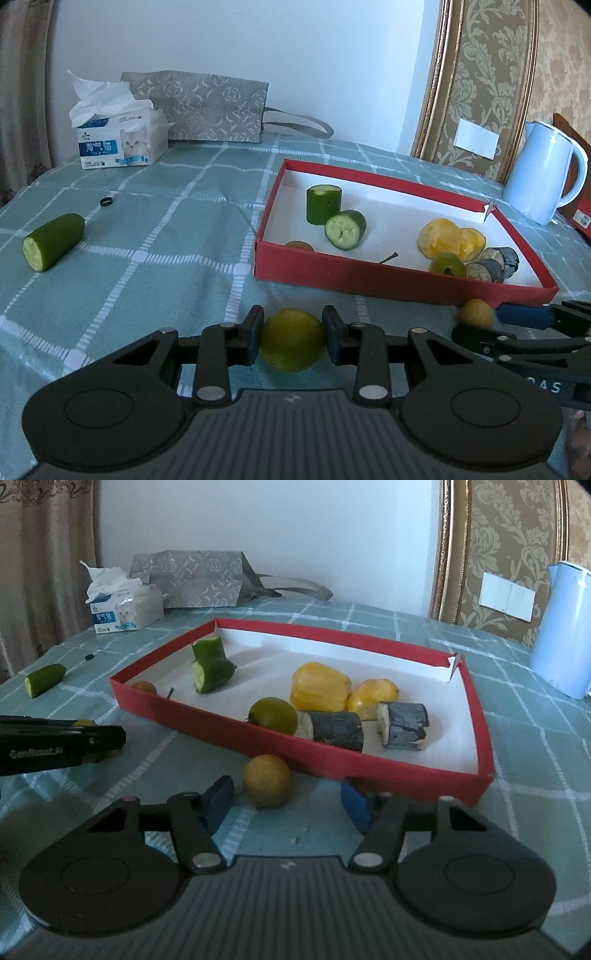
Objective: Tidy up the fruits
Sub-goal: 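Grasp the small brown round fruit with the right tool while the left tool holds the lime, then carry the lime into the red tray and open the left tool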
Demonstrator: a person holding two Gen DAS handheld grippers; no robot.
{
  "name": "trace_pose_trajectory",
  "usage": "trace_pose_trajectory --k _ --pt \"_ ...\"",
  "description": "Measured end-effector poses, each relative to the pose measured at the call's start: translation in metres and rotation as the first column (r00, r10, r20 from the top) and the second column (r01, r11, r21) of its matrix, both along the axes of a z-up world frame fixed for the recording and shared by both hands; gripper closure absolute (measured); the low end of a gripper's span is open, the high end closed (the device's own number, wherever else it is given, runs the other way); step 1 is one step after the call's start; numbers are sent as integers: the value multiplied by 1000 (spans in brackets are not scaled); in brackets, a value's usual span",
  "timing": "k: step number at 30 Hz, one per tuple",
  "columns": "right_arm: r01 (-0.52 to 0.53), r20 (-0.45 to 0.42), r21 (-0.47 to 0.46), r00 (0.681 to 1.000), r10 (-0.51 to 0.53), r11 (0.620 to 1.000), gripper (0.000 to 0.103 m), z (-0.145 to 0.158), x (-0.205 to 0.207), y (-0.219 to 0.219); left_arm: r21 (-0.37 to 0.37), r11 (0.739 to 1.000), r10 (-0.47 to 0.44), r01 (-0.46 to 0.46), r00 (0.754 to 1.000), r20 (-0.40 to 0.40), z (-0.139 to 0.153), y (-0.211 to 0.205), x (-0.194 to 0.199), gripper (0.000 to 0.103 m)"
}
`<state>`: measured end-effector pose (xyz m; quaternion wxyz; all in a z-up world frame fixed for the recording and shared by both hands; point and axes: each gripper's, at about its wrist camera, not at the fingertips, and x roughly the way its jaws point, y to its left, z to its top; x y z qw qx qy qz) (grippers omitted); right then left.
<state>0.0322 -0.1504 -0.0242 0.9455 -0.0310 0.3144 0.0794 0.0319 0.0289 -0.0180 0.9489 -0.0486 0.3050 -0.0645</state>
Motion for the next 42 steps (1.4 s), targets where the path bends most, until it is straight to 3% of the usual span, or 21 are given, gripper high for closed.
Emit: trace_pose_trajectory --k 3,15,16,17,29,42 --pt "-4 4 5 1000 4 1000 48 0 2 3 1 1000 -3 3 1000 0 0 0 0 69" --pt "-3 7 13 1000 3 1000 49 0 5 8 2 1000 -8 8 1000 0 0 -1 -1 69" --pt "-3 11 9 1000 3 1000 66 0 4 8 0 1000 -8 8 1000 0 0 -1 -1 69" --pt "-15 15 8 1000 15 1000 76 0 4 8 -1 1000 -8 8 1000 -1 0 -1 -1 69" --pt "-19 41 12 999 18 1000 76 2 -3 8 -7 1000 -18 18 1000 -2 0 0 -1 69" --pt "47 130 -82 991 -36 995 76 7 -42 -16 20 1000 -24 23 1000 9 0 -3 -2 69"
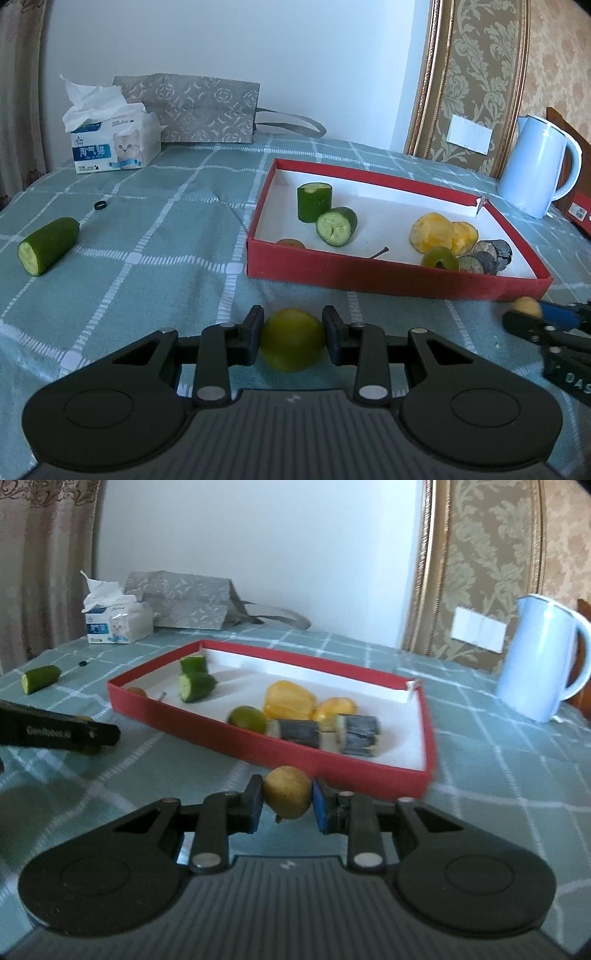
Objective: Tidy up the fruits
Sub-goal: 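Carry the lime into the red tray and open the left tool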
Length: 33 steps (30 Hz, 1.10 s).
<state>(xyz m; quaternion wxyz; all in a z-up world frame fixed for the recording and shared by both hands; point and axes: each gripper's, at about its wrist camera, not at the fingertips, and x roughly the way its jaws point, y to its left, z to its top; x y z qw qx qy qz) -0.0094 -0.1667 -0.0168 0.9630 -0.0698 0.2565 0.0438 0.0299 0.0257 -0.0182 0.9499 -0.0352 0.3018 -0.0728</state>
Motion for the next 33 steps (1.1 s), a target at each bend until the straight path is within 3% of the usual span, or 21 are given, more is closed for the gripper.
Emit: trace_pose_trajectory --k 7,14,19,25,33 --pt "46 -15 76 999 -45 996 76 0 0 -30 25 1000 7 -7 1000 6 1 -4 -2 69" --pt "30 -36 91 999 -26 995 76 -3 2 -30 42 999 19 -19 1000 3 3 -7 -4 69" --pt "29 -52 104 998 -24 994 76 -4 4 -32 34 999 -26 25 999 32 21 -17 0 69" --pt "31 -83 129 996 -20 991 76 -7 8 -36 53 996 -72 68 995 67 41 -42 33 69" --pt "31 -99 139 995 -17 990 76 -8 10 -36 66 991 -116 114 993 26 32 -76 79 69"
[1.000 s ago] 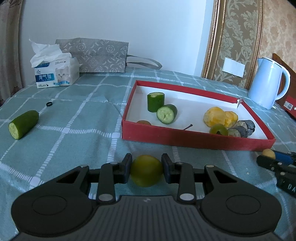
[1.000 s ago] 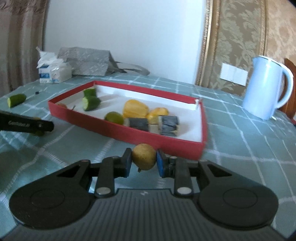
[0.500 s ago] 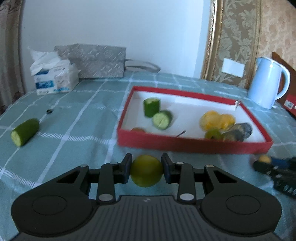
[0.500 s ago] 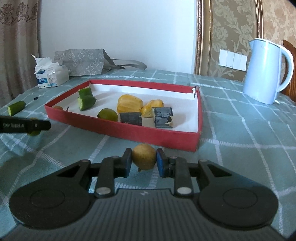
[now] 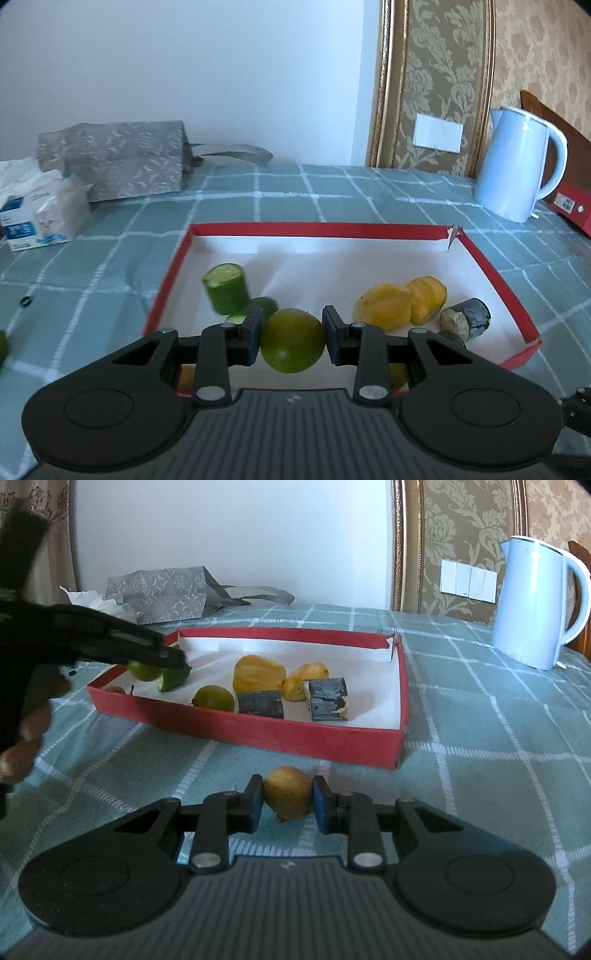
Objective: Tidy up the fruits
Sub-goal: 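Carry the lime into the red tray and open the left tool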
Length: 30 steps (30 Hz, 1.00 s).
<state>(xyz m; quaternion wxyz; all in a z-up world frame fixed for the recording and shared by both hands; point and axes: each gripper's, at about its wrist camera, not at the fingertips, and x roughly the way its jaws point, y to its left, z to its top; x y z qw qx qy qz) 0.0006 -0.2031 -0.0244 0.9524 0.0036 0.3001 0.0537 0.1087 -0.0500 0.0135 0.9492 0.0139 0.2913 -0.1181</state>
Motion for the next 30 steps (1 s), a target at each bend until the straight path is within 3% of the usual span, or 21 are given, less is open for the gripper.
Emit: trace_pose_trajectory --k 7,14,19,30 --pt "-1 0 -3 1000 1 1000 76 0 0 1 64 998 16 -19 999 45 -7 -13 10 68" --pt "-2 0 -4 1000 2 1000 76 0 0 1 58 997 50 -54 996 79 -7 -12 14 38" --pt "-2 1 -3 1000 2 1000 76 0 0 1 -2 997 74 -75 994 83 -3 5 6 38" --pt "-2 0 3 1000 2 1000 76 0 0 0 -23 994 111 -109 987 112 -7 31 -45 38"
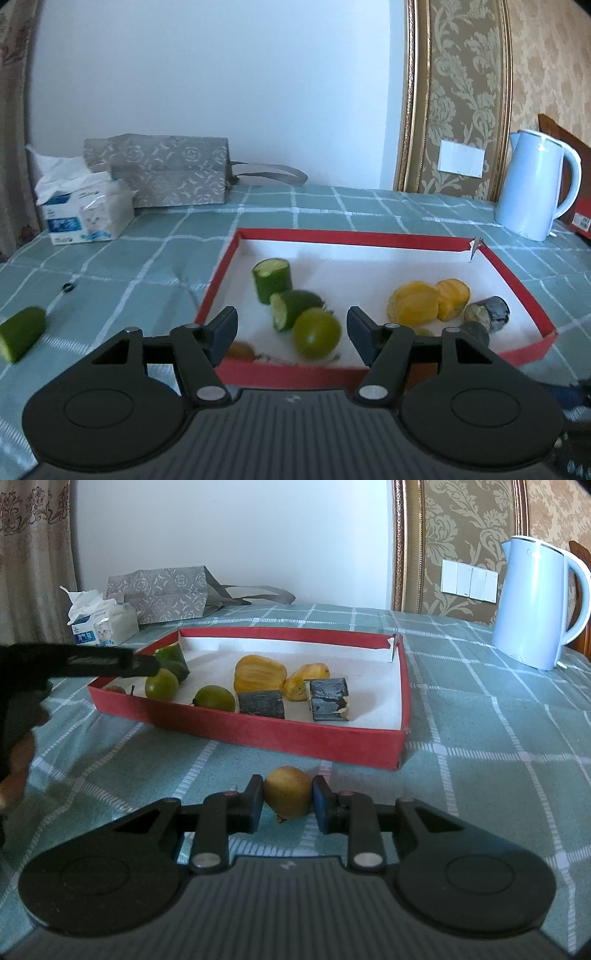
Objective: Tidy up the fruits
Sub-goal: 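Carry the lime into the red tray and open the left tool, then lower the brown fruit into the red tray and open the right tool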
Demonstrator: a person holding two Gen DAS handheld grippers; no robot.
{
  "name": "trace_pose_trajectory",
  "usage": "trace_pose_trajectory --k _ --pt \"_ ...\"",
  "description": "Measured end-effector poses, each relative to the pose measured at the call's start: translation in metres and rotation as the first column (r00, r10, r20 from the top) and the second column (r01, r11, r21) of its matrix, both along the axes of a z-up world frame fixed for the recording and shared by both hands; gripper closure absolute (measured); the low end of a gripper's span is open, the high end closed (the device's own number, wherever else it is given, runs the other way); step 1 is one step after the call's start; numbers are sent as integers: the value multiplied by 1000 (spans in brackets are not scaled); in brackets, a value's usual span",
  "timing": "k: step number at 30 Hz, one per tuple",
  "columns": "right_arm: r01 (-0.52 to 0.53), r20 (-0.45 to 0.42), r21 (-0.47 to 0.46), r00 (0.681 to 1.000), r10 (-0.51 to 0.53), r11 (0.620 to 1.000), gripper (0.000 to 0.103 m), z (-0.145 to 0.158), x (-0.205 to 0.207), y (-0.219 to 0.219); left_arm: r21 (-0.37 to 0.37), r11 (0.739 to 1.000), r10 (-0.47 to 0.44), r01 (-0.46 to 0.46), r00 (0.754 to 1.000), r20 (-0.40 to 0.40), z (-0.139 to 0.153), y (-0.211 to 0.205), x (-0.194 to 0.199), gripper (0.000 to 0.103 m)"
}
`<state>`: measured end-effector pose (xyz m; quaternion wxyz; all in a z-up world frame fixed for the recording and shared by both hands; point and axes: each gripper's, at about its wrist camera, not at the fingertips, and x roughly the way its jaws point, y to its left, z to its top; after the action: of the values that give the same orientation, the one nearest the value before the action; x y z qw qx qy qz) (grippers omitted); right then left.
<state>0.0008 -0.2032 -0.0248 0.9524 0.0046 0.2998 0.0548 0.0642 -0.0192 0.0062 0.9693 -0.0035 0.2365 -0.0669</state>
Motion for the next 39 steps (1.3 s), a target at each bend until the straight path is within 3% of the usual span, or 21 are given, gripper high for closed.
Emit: trace_pose_trajectory --k 14,23,31,39 --pt "15 64 -26 998 -14 1000 76 6 -12 5 -46 998 27 -31 996 -81 -15 28 -31 38" --pt "23 161 -61 987 -13 998 76 34 -16 12 -39 999 27 -32 990 -135 -23 28 -26 38" --pt "-19 162 -86 986 33 996 76 48 8 26 1 999 37 -38 989 -142 -27 23 -23 38" --pt "-35 109 -115 993 48 993 76 54 67 38 22 999 36 -33 990 -139 -28 20 -22 36"
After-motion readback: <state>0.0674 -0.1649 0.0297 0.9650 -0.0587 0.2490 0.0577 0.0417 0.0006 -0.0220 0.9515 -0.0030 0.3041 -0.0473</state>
